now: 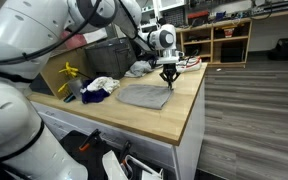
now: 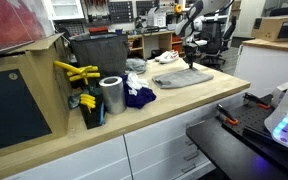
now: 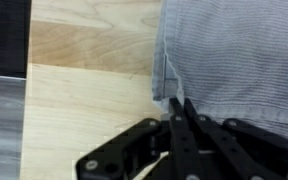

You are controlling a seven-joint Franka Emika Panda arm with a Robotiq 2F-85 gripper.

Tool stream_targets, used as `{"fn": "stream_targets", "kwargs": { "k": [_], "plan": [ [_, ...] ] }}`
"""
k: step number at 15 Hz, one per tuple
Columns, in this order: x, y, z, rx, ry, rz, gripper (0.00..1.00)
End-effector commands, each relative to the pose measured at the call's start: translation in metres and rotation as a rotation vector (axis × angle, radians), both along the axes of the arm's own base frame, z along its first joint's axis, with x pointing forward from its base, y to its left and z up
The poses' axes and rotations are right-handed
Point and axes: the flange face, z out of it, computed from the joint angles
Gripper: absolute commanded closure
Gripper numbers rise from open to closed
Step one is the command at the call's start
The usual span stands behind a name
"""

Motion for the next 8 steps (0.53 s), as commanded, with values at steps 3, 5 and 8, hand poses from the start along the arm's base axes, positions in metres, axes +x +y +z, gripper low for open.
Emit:
{"fn": "stream_targets", "kwargs": {
  "k": [3, 5, 8],
  "plan": [
    [-0.003, 0.014, 0.017, 0.003, 0.009, 0.036, 0.99],
    [-0.003, 0.017, 0.018, 0.006, 0.009, 0.042, 0.95],
    [-0.007, 0.023, 0.021, 0.016, 0.010, 0.056, 0.99]
  ]
}}
